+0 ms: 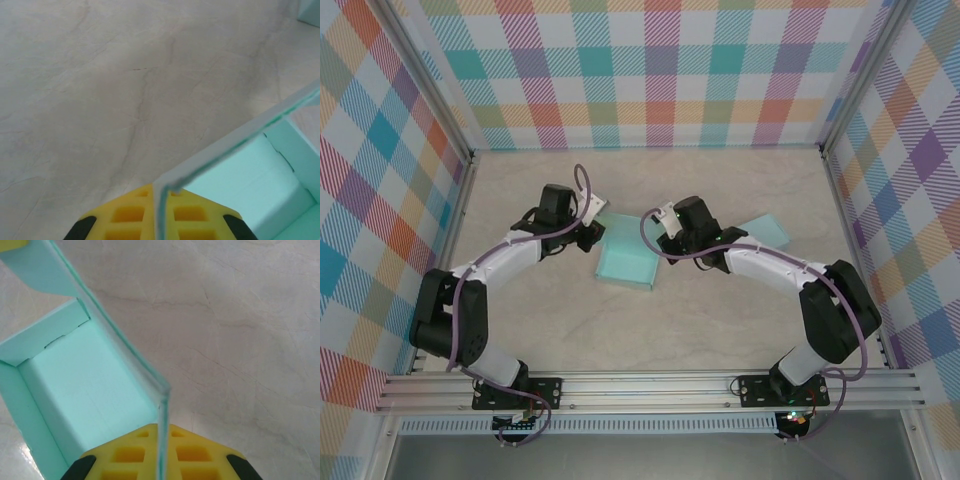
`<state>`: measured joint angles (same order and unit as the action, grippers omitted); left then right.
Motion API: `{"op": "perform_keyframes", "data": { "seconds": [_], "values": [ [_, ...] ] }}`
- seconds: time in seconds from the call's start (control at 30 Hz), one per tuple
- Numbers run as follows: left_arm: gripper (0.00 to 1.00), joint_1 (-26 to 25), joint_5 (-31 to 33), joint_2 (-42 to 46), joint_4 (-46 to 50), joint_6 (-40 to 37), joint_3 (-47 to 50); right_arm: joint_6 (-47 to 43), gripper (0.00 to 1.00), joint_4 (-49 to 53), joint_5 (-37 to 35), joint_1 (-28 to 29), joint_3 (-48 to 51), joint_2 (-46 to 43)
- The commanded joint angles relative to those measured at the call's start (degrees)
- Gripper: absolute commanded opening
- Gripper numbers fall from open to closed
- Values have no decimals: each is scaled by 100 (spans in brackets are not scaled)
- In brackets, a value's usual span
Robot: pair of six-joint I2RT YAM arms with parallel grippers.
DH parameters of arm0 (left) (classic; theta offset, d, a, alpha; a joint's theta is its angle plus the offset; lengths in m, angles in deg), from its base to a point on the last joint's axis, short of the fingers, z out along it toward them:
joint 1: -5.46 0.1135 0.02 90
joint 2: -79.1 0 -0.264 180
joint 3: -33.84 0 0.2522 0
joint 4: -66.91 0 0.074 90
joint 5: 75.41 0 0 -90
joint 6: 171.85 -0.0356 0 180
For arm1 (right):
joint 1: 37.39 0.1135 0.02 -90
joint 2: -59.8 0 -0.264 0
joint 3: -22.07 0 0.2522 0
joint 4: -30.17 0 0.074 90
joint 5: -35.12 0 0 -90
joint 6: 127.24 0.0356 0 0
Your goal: Fold the paper box
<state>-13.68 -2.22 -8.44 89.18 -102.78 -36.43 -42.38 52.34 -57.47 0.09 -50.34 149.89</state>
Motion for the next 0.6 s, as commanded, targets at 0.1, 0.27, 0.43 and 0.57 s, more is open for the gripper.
{"op": "perform_keyframes", "data": {
  "seconds": [0.1,0.27,0.43,0.57],
  "values": [
    [2,-426,1700,706,-609,1625,458,809,10,93,-607,-3,-334,45],
    [3,-757,1945,1089,-725,2017,691,1305,10,28,-651,1,-288,-2],
    [3,-1171,2509,1029,-835,2438,787,1701,9,-154,-660,54,-287,115],
    [8,-1355,3138,833,-930,3041,735,1984,9,-225,-762,157,-330,286]
  ]
}}
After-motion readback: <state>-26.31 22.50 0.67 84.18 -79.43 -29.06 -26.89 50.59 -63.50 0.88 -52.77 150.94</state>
